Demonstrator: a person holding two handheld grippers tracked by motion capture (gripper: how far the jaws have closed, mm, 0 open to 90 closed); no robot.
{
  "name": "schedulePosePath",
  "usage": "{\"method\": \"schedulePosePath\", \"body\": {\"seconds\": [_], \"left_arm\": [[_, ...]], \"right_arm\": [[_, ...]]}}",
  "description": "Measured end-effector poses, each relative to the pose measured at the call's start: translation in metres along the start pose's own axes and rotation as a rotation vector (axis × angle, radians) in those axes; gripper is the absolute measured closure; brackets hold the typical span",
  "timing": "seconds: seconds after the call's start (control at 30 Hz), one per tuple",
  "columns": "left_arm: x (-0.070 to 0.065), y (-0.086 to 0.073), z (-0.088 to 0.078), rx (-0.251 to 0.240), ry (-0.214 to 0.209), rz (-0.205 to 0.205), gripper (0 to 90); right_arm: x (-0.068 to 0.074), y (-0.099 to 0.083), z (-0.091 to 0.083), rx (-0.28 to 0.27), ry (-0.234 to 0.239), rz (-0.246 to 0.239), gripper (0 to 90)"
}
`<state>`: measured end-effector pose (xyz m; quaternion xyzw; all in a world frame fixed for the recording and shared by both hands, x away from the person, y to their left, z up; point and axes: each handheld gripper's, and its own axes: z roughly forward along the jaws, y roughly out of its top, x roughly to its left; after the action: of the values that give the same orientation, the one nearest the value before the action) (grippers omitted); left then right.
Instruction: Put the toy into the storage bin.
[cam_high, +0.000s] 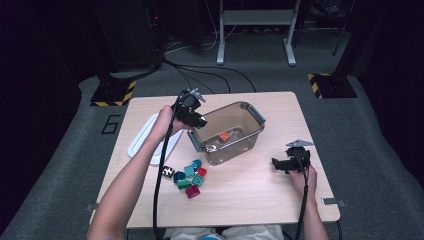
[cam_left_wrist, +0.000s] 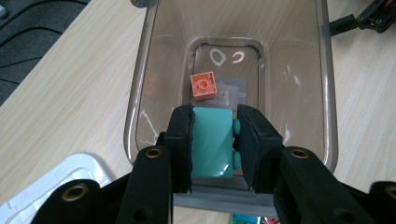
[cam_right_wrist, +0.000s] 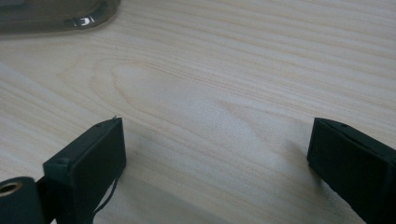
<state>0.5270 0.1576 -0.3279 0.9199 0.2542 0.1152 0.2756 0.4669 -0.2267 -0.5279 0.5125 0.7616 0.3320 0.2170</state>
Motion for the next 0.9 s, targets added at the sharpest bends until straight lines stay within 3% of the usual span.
{"method": "schedulePosePath", "body": {"seconds": [0.7, 0.9], "left_arm": [[0.005, 0.021, 0.058, 0.085, -0.036, -0.015, 67.1], [0.007, 0.026, 0.072, 0.128, -0.028, -0.014, 67.1]], "right_arm": [[0.0, 0.0, 0.0, 0.0, -0.002, 0.002, 4.3], [0.0, 0.0, 0.0, 0.0, -0.002, 0.002, 4.3]]}}
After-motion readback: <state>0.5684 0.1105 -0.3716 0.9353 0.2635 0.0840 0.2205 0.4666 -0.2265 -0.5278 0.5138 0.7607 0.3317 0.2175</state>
